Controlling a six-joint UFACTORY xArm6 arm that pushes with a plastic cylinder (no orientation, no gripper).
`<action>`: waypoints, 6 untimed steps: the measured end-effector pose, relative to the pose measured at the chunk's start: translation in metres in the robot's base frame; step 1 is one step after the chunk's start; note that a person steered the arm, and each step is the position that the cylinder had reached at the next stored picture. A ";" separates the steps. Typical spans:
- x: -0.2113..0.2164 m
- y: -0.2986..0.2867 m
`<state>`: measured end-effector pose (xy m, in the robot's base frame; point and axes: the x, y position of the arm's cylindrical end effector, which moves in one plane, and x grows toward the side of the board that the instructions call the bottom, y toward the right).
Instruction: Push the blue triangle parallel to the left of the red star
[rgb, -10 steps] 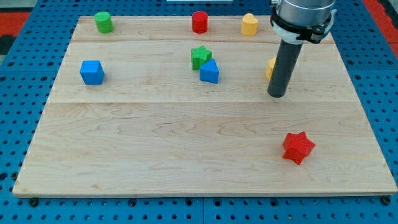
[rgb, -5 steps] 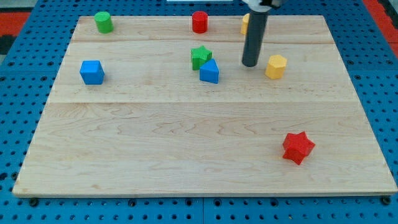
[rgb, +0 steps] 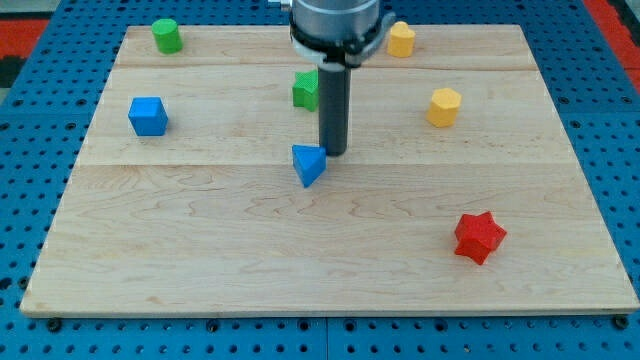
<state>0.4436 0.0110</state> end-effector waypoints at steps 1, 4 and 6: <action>0.017 -0.018; 0.060 0.022; 0.011 -0.008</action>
